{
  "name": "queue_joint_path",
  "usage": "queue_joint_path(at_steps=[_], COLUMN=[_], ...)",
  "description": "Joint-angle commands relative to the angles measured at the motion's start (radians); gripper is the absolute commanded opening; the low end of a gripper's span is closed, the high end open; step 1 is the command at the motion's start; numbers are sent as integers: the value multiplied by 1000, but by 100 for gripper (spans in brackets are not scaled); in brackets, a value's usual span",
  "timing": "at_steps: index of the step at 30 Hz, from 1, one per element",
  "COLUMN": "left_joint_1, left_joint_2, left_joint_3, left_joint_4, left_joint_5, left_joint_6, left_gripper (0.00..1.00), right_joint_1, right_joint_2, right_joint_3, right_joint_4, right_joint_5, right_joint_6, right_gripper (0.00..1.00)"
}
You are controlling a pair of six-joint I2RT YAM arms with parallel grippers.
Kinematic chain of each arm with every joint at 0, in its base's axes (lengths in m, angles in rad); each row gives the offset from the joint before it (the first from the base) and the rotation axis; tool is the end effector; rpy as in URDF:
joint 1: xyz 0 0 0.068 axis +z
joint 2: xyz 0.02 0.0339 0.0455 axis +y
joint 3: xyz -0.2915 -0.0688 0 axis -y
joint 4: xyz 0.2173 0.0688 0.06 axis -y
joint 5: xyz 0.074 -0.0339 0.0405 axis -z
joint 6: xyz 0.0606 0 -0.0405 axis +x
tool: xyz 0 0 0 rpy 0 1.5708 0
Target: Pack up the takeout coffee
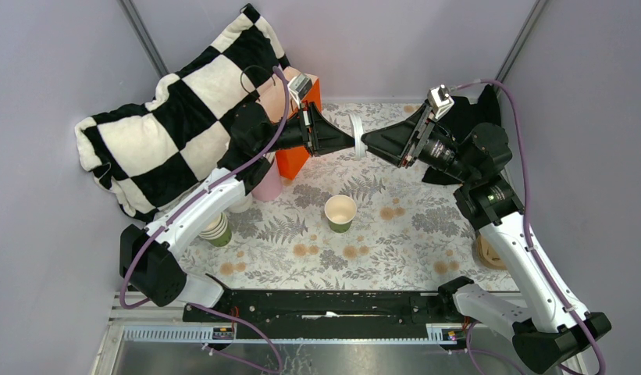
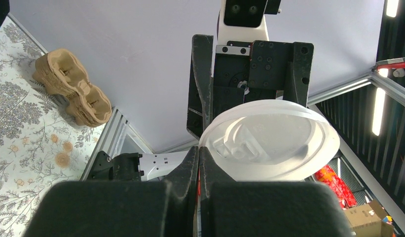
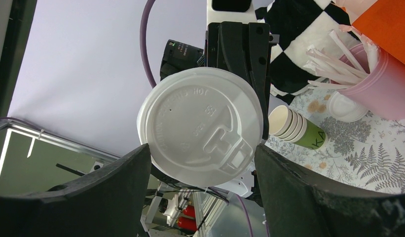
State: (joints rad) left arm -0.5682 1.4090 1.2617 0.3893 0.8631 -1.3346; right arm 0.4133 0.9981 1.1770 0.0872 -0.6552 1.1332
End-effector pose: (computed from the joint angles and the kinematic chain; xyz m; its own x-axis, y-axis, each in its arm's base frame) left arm 0.2339 -0.2040 0.4558 -0.8974 -0.1769 -0.4042 0.4237 -0.0901 -0.9013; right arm 0.1527 0.1073 0.4883 -0.6740 0.4886 -0.5540 -0.5812 0.1120 0.8060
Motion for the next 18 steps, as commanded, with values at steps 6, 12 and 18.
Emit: queue_joint_path(at_steps=[6, 12, 18], left_joint_1=[16, 81, 203], left_joint_2=[-32, -104, -220], left_joint_3=[21, -59, -95], left_joint_4=[44, 30, -260], left_joint_5=[3, -5, -26], left_joint_6=[5, 8, 160], left_gripper=[6, 45, 68], right_joint_1=[7, 6, 2], right_joint_2=[3, -1, 14], right_joint_3=[42, 45, 83], right_joint_4=[17, -21, -222], right_joint_5=[-8, 1, 18], right_joint_6=[-11, -44, -223], right_gripper=[80, 79, 79])
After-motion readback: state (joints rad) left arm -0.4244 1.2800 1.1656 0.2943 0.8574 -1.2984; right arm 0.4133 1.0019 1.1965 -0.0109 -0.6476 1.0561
